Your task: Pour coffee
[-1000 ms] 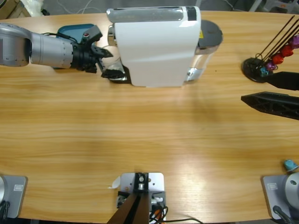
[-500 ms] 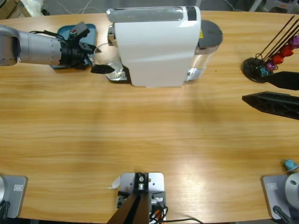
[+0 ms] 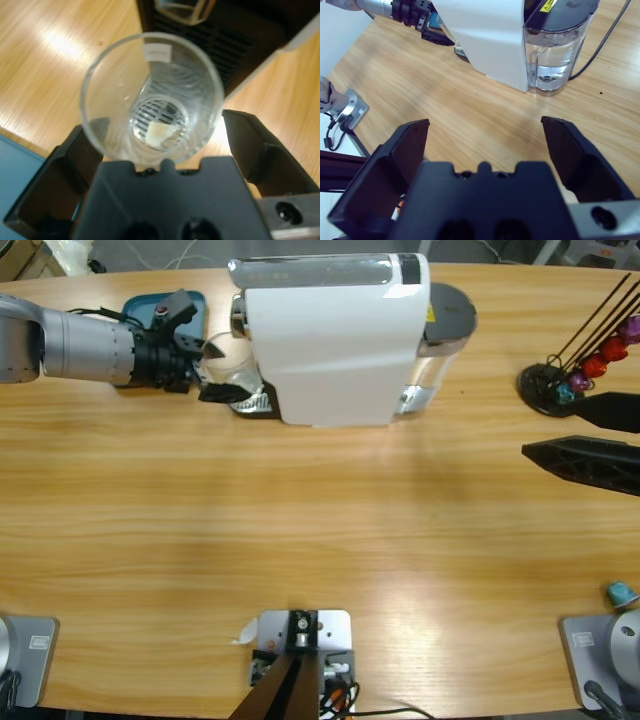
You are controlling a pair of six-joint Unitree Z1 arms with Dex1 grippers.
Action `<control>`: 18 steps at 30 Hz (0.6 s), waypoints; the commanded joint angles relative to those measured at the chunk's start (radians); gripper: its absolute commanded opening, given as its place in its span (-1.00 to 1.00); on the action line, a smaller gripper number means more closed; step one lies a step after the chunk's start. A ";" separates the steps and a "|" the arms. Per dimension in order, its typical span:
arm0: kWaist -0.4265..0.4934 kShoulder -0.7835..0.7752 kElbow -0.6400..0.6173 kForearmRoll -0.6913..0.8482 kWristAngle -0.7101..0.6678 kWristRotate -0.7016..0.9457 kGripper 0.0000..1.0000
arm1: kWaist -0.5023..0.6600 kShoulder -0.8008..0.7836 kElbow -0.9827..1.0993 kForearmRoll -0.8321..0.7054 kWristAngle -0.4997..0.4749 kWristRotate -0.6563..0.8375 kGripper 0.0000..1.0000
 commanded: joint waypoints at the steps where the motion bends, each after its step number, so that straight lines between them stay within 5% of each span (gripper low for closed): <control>1: -0.021 -0.016 0.029 0.021 -0.030 0.009 1.00 | -0.014 -0.051 0.046 0.018 0.008 0.014 0.97; 18: 0.027 -0.139 0.068 0.075 -0.025 0.009 1.00 | -0.014 -0.053 0.043 0.018 0.007 0.015 0.97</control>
